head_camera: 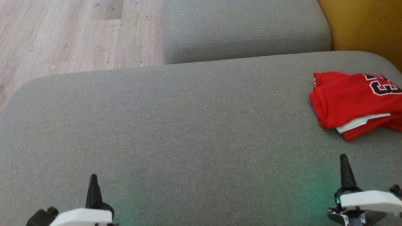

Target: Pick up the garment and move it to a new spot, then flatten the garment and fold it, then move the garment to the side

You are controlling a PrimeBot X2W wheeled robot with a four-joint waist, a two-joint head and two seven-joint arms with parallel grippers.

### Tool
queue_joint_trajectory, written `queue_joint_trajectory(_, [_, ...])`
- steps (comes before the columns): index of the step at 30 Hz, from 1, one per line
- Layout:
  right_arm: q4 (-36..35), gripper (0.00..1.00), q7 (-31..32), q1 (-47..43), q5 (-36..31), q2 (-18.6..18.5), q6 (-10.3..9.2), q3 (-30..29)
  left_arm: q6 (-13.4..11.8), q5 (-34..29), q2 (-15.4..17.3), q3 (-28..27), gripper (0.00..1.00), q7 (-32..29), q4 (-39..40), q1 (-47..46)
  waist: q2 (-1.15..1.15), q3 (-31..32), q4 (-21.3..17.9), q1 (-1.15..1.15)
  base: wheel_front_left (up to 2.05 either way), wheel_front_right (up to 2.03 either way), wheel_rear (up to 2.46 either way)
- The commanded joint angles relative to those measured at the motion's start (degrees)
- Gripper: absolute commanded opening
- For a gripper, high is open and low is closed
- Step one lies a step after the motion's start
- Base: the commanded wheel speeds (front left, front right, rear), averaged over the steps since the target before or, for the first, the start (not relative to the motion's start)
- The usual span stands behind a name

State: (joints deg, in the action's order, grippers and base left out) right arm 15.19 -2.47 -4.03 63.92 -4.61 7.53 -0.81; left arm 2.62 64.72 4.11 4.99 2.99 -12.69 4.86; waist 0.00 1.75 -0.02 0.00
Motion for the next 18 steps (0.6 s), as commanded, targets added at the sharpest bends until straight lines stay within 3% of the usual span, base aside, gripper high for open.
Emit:
queue_joint_trajectory(1, [-1.73, 0.00, 0.52, 3.80, 2.21, -0.43, -0.03, 0.19, 0.83, 2.04, 0.69, -2.39, 0.00, -0.52, 1.41, -3.71, 0.00, -0.09, 0.00, 0.00, 0.00, 0.00, 0.00])
queue_joint_trajectory(18, [-1.56, 0.00, 3.19, 6.19, 12.69, -0.10, -0.03, -1.38, 2.37, 12.53, 0.65, -4.90, 0.00, -3.16, 0.40, -6.43, 0.00, -0.79, 0.01, 0.00, 0.00, 0.00, 0.00])
